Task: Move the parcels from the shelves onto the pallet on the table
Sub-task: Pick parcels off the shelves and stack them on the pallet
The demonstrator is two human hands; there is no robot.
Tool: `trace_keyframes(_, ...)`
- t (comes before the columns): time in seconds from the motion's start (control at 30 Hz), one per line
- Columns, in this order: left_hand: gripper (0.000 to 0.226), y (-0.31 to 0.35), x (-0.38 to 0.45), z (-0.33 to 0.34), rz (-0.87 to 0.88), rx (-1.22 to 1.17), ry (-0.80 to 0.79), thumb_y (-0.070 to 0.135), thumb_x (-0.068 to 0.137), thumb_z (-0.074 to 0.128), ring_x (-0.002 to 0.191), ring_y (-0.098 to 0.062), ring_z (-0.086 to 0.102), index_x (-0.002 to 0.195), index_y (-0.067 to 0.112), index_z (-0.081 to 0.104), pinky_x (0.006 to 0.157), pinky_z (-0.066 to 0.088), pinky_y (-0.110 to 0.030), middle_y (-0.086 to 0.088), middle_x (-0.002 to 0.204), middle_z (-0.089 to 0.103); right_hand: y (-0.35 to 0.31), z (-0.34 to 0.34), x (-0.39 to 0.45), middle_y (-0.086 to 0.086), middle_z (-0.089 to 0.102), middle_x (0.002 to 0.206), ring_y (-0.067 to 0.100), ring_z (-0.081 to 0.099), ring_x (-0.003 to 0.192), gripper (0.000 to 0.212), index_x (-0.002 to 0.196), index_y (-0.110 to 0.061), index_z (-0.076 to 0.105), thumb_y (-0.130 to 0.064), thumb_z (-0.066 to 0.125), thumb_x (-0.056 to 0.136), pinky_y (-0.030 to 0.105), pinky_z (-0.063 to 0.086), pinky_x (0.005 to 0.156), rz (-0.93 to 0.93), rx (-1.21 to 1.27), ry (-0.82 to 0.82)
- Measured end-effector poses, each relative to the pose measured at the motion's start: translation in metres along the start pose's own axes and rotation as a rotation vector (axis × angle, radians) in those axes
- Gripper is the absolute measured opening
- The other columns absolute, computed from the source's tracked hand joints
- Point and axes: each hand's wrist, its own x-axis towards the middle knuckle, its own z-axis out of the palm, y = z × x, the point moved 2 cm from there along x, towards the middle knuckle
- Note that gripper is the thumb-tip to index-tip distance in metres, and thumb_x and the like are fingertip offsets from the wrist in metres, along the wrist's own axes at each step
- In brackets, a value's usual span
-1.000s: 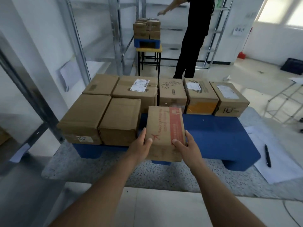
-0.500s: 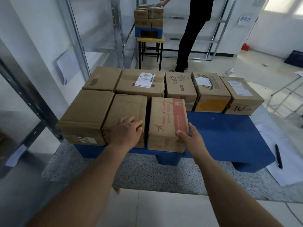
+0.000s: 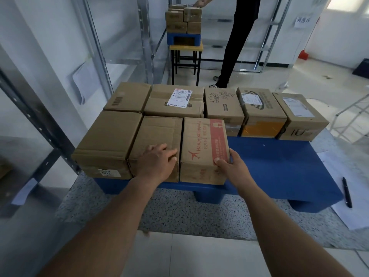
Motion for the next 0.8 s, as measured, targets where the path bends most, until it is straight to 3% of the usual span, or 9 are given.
trace_keyframes(0.17, 0.044, 0.001, -0.007, -0.006, 0.034, -0.084, 0.0, 0.036, 0.098, 0.04, 0.135, -0.024, 0.03, 0.141, 0.029, 0.038, 0.107, 0.029, -0.04, -0.002, 0.15, 0.034, -0.014, -0.004, -0.011, 0.002, 0.047, 0.117, 0.017, 0.047, 0.101, 0.054, 0.137, -0.014, 0.034, -0.034, 0.056, 0.092, 0.034, 0.043, 0.082, -0.001, -0.149, 0.033)
trace_keyframes(0.3, 0.046, 0.001, -0.03, -0.017, 0.065, -0.181, 0.135, 0.034, 0.097, 0.044, 0.135, -0.022, 0.035, 0.141, 0.022, 0.04, 0.108, 0.027, -0.035, -0.006, 0.146, 0.04, -0.027, -0.004, -0.037, 0.004, 0.042, 0.134, 0.02, 0.042, 0.121, 0.049, 0.136, -0.019, 0.041, -0.034, 0.055, 0.091, 0.038, 0.042, 0.092, -0.201, -0.309, 0.269)
trace_keyframes(0.37, 0.048, 0.002, -0.047, -0.025, 0.075, -0.205, 0.215, 0.039, 0.095, 0.043, 0.132, -0.021, 0.04, 0.139, 0.019, 0.043, 0.106, 0.031, -0.036, -0.006, 0.143, 0.045, -0.032, 0.001, -0.051, 0.002, 0.046, 0.131, 0.019, 0.045, 0.116, 0.04, 0.128, -0.02, 0.049, -0.034, 0.053, 0.091, 0.038, 0.045, 0.089, -0.298, -0.372, 0.292)
trace_keyframes(0.47, 0.062, 0.002, -0.082, -0.03, 0.054, -0.251, 0.27, 0.052, 0.087, 0.031, 0.127, -0.02, 0.045, 0.136, 0.018, 0.047, 0.102, 0.037, -0.036, -0.005, 0.138, 0.05, -0.033, 0.016, -0.077, 0.001, 0.054, 0.121, 0.022, 0.053, 0.103, 0.027, 0.116, -0.018, 0.059, -0.032, 0.054, 0.093, 0.033, 0.044, 0.074, -0.476, -0.439, 0.25)
trace_keyframes(0.6, 0.065, -0.008, -0.136, -0.018, -0.069, -0.278, 0.296, 0.057, 0.085, 0.031, 0.124, -0.018, 0.048, 0.134, 0.019, 0.05, 0.097, 0.038, -0.029, -0.003, 0.134, 0.054, -0.027, 0.042, -0.118, 0.003, 0.063, 0.087, 0.022, 0.059, 0.075, 0.01, 0.085, -0.014, 0.068, -0.022, 0.062, 0.083, 0.024, 0.035, 0.058, -0.76, -0.456, 0.215)
trace_keyframes(0.8, 0.081, -0.026, -0.204, -0.003, -0.247, -0.255, 0.262, 0.067, 0.076, 0.017, 0.124, -0.018, 0.046, 0.134, 0.022, 0.051, 0.099, 0.036, -0.032, 0.0, 0.134, 0.054, -0.013, 0.077, -0.155, -0.003, 0.062, 0.082, 0.015, 0.058, 0.071, 0.016, 0.082, -0.018, 0.067, -0.026, 0.053, 0.084, 0.027, 0.046, 0.052, -0.906, -0.492, 0.055)
